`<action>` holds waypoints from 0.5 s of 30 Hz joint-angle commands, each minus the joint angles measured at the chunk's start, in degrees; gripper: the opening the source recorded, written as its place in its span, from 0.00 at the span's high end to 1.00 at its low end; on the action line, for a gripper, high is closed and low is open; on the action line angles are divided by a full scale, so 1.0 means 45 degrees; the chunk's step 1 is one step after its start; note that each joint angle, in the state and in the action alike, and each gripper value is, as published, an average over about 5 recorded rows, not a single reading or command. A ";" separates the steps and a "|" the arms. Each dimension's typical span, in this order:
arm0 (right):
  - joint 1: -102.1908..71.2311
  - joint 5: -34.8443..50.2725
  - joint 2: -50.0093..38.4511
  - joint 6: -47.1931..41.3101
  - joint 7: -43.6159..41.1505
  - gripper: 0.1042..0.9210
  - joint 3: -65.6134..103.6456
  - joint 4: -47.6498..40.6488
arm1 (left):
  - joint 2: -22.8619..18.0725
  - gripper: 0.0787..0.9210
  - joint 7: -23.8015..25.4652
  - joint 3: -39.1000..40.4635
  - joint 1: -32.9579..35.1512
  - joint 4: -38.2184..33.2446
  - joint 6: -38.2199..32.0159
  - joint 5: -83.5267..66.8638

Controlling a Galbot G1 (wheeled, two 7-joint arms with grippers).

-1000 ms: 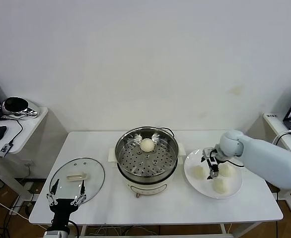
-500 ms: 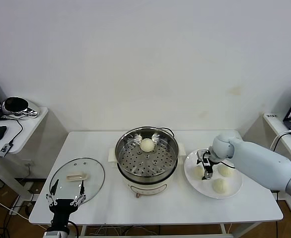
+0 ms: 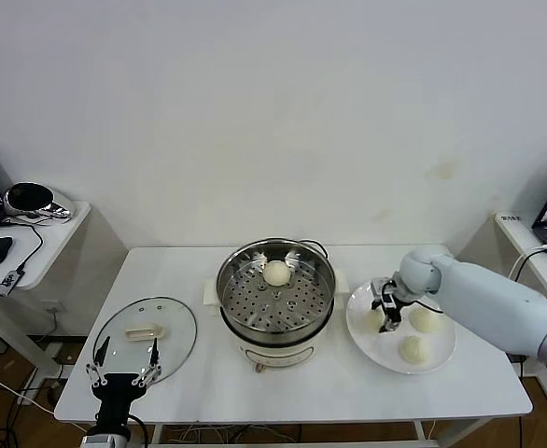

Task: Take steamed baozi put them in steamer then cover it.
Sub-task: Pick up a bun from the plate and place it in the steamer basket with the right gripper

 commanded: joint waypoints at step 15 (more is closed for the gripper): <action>0.9434 0.7385 0.1396 -0.3519 0.1294 0.36 -0.5780 0.4284 | 0.0143 0.12 -0.0002 0.0376 -0.0336 0.0133 0.0051 -0.0125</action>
